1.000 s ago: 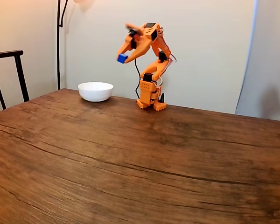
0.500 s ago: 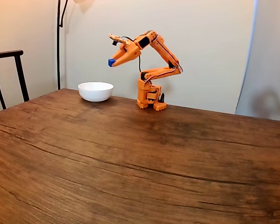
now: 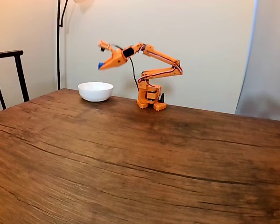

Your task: Grasp the cube and drop it in the bowl

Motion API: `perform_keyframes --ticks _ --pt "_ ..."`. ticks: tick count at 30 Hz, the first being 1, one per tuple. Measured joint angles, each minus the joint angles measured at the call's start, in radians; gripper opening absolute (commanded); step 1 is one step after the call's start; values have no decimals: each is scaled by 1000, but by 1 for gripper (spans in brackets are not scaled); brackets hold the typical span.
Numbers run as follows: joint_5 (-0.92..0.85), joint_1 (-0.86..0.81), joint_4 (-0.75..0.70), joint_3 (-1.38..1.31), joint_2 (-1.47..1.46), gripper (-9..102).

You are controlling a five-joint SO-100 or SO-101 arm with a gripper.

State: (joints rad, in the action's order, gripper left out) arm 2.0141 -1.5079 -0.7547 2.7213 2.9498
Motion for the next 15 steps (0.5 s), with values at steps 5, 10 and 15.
perform_keyframes --ticks 5,10,15 --pt "-46 -38 103 124 0 8" --pt "-46 -38 199 238 0 8" --pt "-46 -48 288 324 0 9"
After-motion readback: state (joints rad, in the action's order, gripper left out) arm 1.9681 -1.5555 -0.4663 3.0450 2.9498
